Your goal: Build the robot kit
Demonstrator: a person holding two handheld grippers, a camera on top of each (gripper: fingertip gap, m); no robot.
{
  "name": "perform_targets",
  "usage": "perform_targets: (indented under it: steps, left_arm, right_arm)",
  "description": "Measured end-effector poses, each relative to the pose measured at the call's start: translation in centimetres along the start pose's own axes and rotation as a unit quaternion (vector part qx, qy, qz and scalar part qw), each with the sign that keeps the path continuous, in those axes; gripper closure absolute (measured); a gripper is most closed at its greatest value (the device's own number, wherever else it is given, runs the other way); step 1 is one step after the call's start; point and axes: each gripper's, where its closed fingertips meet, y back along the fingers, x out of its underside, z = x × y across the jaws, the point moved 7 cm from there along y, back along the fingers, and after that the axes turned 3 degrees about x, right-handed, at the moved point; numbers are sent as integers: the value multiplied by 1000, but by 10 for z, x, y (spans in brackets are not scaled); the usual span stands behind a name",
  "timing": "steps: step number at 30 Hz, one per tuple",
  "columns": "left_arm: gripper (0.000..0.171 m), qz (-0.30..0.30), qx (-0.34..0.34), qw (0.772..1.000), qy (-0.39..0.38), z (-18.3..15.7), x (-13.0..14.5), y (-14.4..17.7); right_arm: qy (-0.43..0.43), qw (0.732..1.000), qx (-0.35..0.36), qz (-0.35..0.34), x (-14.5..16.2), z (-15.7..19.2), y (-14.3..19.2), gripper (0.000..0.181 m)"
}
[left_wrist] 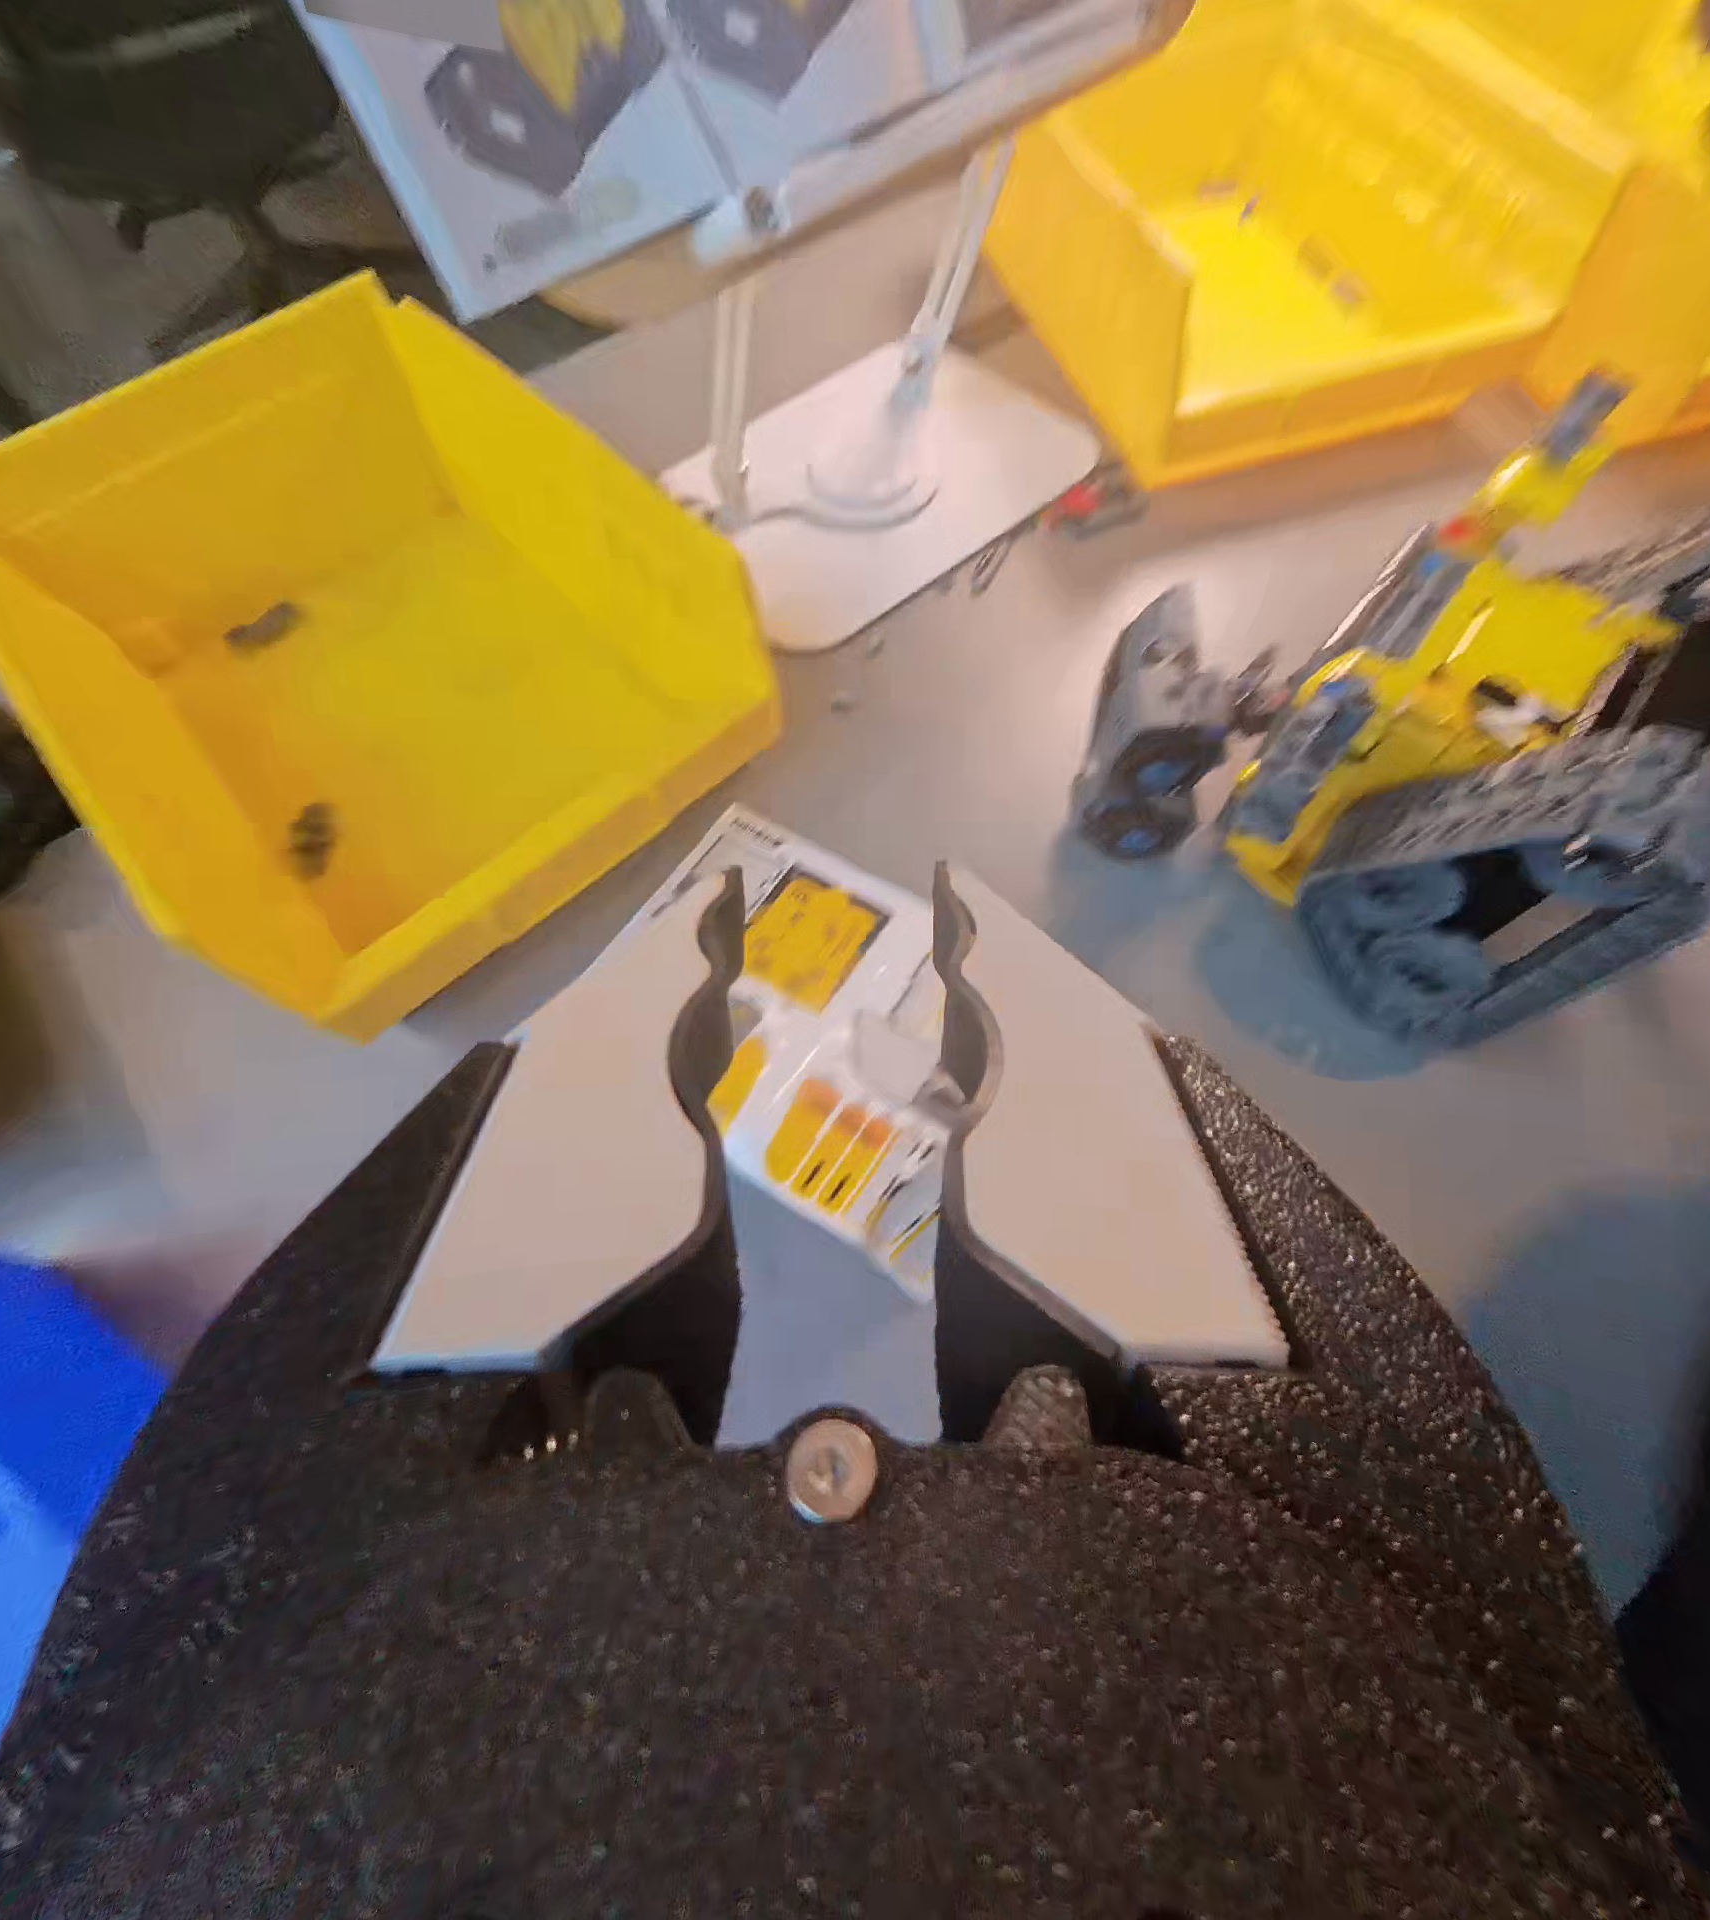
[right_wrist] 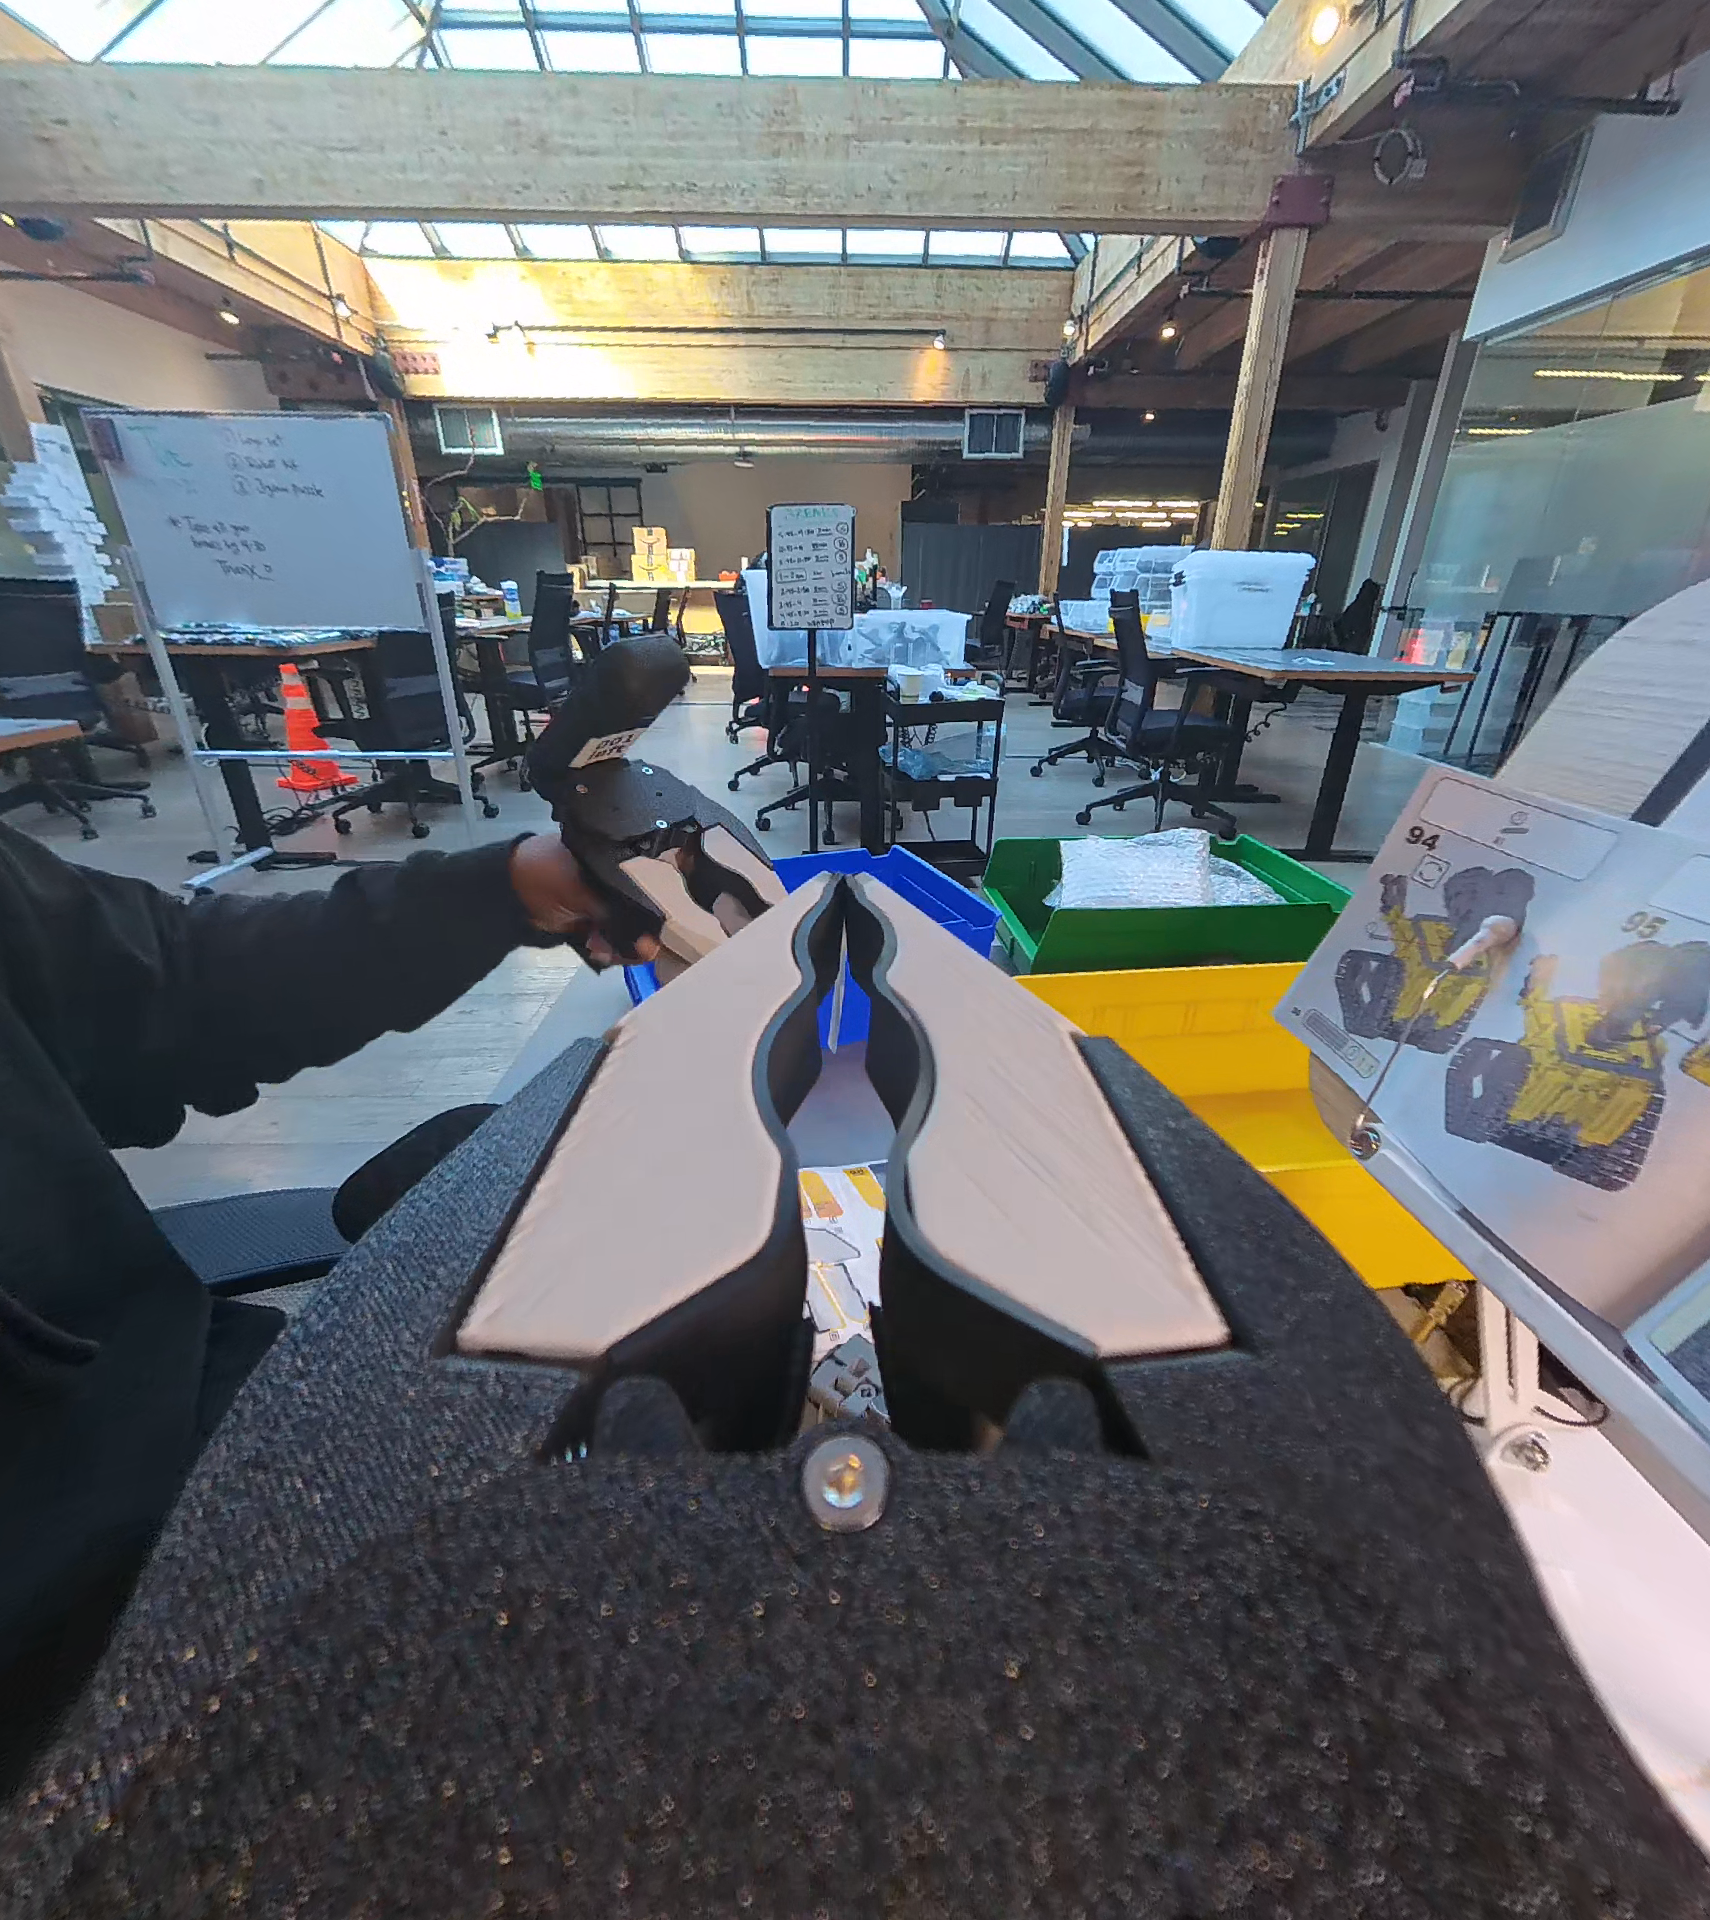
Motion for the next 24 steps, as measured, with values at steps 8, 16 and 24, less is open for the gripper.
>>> perform_targets:
  steps: [8, 16, 24]
  left_arm:
    - [145, -193, 281, 939, 42, -62, -59, -51]
    - [150, -245, 345, 905, -48, -99, -114, -87]
    - [164, -250, 323, 909, -81, -91, -116, -100]
  right_arm:
    - [-86, 993, -66, -36, 15, 2, -16, 181]
    - [-122, 987, -90, -47, 26, 2, -23, 181]
    - [-130, 986, -93, -56, 33, -11, -18, 181]
